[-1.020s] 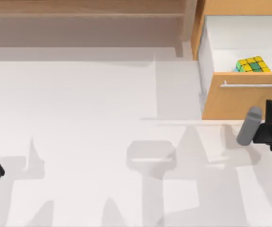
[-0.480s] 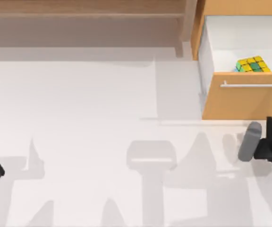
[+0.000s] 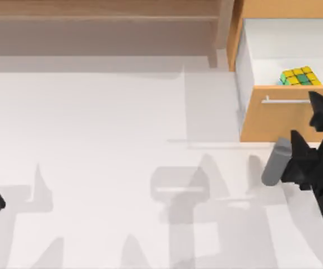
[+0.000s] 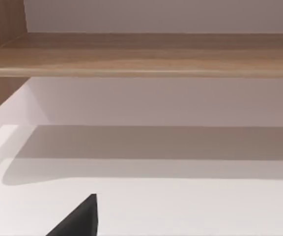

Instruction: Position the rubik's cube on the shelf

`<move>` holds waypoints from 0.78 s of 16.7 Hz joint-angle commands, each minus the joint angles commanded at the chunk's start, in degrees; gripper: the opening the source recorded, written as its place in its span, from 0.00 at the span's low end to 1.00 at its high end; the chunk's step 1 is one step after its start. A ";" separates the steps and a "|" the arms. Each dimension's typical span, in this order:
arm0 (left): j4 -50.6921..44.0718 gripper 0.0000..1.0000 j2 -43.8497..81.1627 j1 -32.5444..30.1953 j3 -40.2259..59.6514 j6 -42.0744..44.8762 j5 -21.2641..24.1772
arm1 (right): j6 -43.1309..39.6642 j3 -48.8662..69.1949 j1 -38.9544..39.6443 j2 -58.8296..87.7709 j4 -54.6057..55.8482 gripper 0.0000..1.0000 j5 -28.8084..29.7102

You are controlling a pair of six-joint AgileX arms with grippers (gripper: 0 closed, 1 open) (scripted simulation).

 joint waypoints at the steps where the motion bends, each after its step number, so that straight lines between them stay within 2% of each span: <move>1: 0.00 1.00 0.00 0.00 0.00 0.00 0.00 | 1.88 1.90 2.65 -0.77 -2.58 1.00 -0.16; 4: 0.00 1.00 0.00 0.00 0.00 0.00 0.00 | 9.23 9.68 10.84 -2.21 -13.75 1.00 -0.67; 7: 0.00 1.00 0.00 0.00 0.00 0.00 0.00 | 18.59 21.03 16.86 -1.92 -30.43 1.00 -1.18; 10: 0.00 1.00 0.00 0.00 0.00 0.00 0.00 | 28.84 35.67 19.67 -0.47 -52.30 1.00 -2.07; 13: 0.00 1.00 0.00 0.00 0.00 0.00 0.00 | 39.29 52.09 19.17 1.70 -77.93 1.00 -3.84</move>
